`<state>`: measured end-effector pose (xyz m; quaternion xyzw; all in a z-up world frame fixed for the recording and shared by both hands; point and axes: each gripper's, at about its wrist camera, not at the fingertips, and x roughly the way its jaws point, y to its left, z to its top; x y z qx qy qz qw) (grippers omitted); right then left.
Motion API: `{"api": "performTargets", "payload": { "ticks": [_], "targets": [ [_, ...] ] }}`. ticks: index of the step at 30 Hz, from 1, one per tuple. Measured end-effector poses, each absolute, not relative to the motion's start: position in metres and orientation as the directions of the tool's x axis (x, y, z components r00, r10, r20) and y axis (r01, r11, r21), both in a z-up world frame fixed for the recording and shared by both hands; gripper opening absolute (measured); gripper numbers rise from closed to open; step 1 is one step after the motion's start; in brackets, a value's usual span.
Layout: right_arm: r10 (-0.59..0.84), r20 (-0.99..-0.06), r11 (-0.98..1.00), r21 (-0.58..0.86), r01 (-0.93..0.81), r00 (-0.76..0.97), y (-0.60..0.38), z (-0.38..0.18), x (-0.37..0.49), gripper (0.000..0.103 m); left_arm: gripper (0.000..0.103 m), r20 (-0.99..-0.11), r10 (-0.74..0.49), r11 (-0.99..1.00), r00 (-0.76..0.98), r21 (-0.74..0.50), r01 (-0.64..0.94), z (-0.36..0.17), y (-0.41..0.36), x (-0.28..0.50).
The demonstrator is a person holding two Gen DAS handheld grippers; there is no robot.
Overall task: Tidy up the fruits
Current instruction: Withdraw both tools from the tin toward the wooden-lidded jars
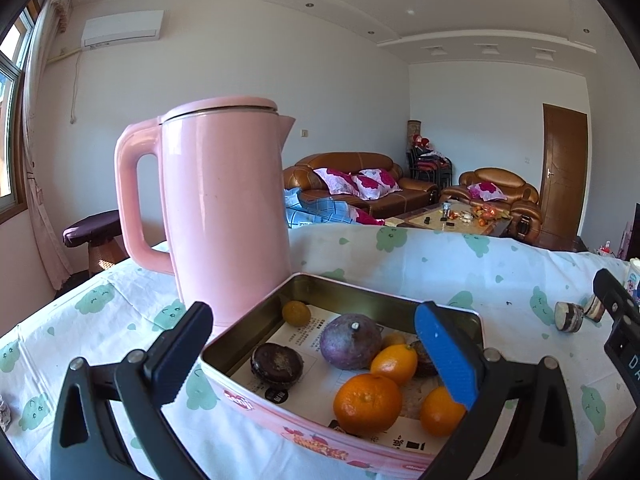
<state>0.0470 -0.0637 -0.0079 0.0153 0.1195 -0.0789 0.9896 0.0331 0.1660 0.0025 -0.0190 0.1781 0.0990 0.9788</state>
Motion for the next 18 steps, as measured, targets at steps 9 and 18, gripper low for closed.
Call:
{"api": "performTargets", "payload": {
  "ticks": [9,18],
  "targets": [
    [-0.191,-0.258,0.980,0.003,0.199,0.947,-0.105,-0.008,0.037,0.083,0.103,-0.363,0.138,0.990,0.922,0.037,-0.133,0.003,0.127,0.021],
    [-0.238,-0.271,0.969,-0.004,0.247,0.932,-0.154,-0.007,0.025,0.083,0.103,-0.379,0.079,0.997,0.922,0.052,-0.064,0.005,0.082,0.013]
  ]
}}
